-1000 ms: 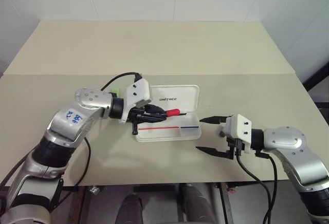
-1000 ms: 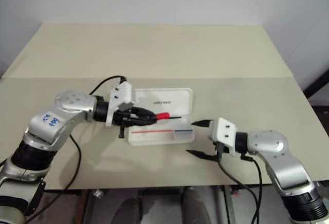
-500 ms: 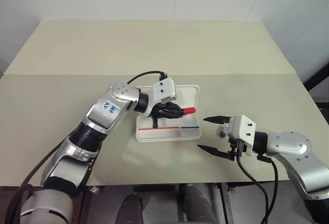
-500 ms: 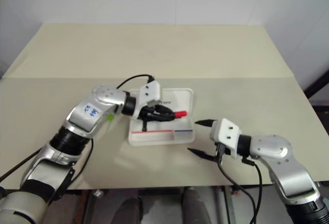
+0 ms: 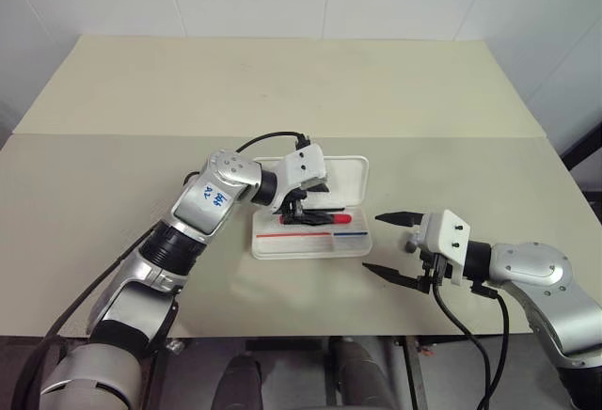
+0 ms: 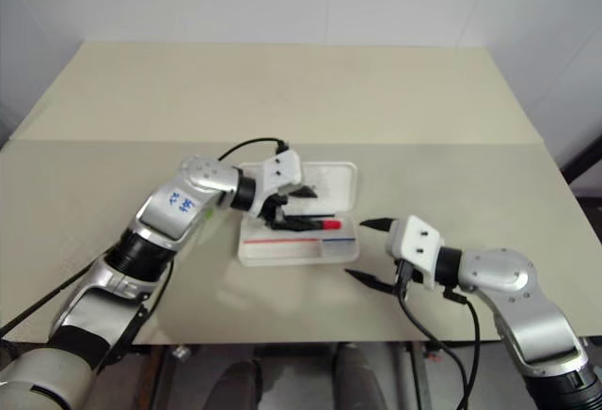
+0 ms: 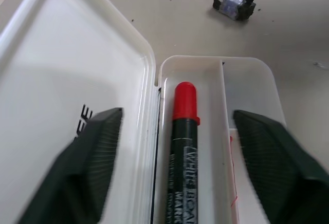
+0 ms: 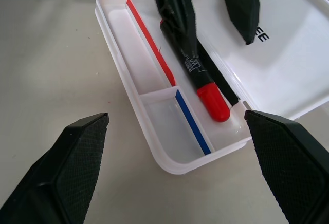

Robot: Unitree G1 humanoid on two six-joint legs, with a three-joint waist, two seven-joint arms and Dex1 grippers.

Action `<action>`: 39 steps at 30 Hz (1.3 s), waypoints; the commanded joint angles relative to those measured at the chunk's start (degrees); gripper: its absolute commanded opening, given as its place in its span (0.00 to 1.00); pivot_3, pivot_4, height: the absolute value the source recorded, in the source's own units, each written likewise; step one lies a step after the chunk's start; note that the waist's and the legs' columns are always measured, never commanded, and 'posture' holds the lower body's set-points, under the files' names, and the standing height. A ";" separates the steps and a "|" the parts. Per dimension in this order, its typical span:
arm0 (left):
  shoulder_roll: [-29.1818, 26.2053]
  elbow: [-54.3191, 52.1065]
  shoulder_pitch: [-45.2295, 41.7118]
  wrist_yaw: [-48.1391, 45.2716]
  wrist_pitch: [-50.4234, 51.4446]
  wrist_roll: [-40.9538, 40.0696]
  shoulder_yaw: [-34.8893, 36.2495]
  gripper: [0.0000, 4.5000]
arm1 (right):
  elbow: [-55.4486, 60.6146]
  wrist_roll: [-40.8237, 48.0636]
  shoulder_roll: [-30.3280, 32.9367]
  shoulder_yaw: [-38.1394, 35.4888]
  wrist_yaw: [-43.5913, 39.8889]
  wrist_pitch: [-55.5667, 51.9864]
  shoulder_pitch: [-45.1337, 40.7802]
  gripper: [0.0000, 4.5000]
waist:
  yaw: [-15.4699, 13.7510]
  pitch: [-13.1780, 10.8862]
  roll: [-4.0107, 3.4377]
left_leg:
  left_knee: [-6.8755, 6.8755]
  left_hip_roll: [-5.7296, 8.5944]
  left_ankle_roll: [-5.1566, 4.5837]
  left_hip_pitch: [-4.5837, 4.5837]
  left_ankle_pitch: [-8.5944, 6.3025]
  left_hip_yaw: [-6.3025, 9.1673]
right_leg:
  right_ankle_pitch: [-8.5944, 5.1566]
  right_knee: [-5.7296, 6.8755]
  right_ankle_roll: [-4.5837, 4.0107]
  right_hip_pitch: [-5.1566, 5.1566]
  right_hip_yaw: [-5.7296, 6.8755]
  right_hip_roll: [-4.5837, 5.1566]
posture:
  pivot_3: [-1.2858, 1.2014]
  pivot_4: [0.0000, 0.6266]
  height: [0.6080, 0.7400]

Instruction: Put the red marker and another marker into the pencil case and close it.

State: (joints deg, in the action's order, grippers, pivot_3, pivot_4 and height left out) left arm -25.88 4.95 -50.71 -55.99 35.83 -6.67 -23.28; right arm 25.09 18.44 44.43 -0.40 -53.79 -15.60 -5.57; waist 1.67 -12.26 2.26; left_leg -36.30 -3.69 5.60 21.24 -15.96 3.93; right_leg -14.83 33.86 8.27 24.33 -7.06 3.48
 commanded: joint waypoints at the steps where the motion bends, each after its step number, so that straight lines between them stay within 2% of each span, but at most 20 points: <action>1: 0.08 -2.82 -1.28 0.58 -0.73 -0.08 2.37 0.99 | 1.07 0.49 0.68 -1.57 0.07 0.10 -0.87 1.00 | -0.02 0.00 0.00 | 0.00 0.00 0.00 0.00 0.00 0.00 | 0.00 0.00 0.00 0.00 0.00 0.00 | 0.52 0.24 1.00; 5: 0.56 -6.20 -0.21 1.37 -3.91 -2.40 6.50 0.99 | 0.61 0.52 0.80 -1.40 -0.38 0.22 -1.37 1.00 | -0.02 0.00 0.00 | 0.01 0.00 0.00 0.00 0.00 0.00 | 0.02 0.00 0.04 0.00 0.00 0.00 | 0.52 0.24 1.00; 8: 1.41 -10.31 3.21 6.23 -10.92 -5.81 16.68 0.99 | -0.17 0.72 1.08 -1.22 -1.48 0.76 -1.76 1.00 | 0.14 0.00 -0.01 | 0.02 0.00 0.00 -0.01 0.00 0.00 | 0.07 0.01 0.13 0.00 0.00 0.01 | 0.52 0.24 1.00; 10: 1.56 -11.14 4.70 9.05 -15.43 -5.75 20.30 0.99 | -0.46 0.87 1.13 -1.22 -1.99 0.88 -1.88 1.00 | 0.10 0.00 -0.02 | 0.03 -0.01 -0.01 -0.06 0.01 -0.01 | 0.16 0.07 0.30 0.00 0.01 -0.01 | 0.52 0.24 1.00; 12: 2.98 -11.76 5.70 15.11 -17.23 -5.66 24.95 0.99 | -0.84 1.16 1.18 -1.21 -2.63 0.90 -2.10 1.00 | -0.08 0.00 -0.02 | 0.03 -0.01 -0.05 -0.08 0.03 -0.01 | 0.39 0.10 0.72 0.00 0.02 0.00 | 0.52 0.24 1.00; 15: 4.89 -12.63 7.48 25.91 -17.20 -5.24 32.88 0.99 | -2.35 1.26 1.49 -0.84 -4.39 1.26 -3.27 1.00 | -0.10 0.00 -0.01 | -0.13 0.00 -0.06 -0.02 0.04 -0.01 | 0.47 0.00 0.84 -0.06 0.01 0.01 | 0.52 0.24 1.00; 20: 5.03 -10.79 10.75 40.26 -7.45 0.02 36.66 0.99 | -5.35 0.87 1.30 -0.13 -6.81 2.10 -6.09 1.00 | -0.05 0.00 -0.01 | -0.17 0.00 -0.06 -0.10 0.04 -0.01 | 0.50 -0.06 0.88 -0.19 0.01 0.01 | 0.52 0.24 1.00; 26: 7.57 -11.77 15.02 46.52 4.86 -0.52 36.58 0.99 | -7.82 0.37 0.84 0.90 -8.65 2.96 -8.54 1.00 | -0.13 0.00 -0.01 | -0.17 0.01 -0.05 -0.07 0.04 0.02 | 0.53 -0.06 0.93 -0.21 0.02 0.01 | 0.52 0.24 1.00; 32: 9.71 -11.38 19.59 48.06 8.17 -1.23 35.71 0.99 | -7.87 0.42 1.08 0.96 -8.94 3.11 -8.60 1.00 | -0.08 0.00 -0.01 | -0.07 0.01 -0.04 -0.09 0.04 0.02 | 0.54 -0.08 0.93 -0.20 0.03 0.01 | 0.52 0.24 1.00; 39: 9.60 -11.10 21.42 48.34 13.34 -1.44 35.36 0.99 | -6.70 0.66 1.63 -0.01 -8.64 2.91 -6.92 1.00 | -0.05 0.00 -0.01 | -0.09 0.01 -0.04 -0.10 0.04 0.02 | 0.54 -0.09 0.91 -0.20 0.03 0.01 | 0.52 0.24 1.00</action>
State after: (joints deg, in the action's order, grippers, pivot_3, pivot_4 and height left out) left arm -16.05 -5.33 -29.08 -7.98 48.49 -7.75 12.29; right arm 16.14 18.39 45.00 1.48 -62.37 -13.57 -12.55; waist 1.62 -12.25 2.25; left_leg -36.39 -3.67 5.56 21.15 -15.91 3.95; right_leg -14.29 33.76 9.19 24.12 -7.02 3.49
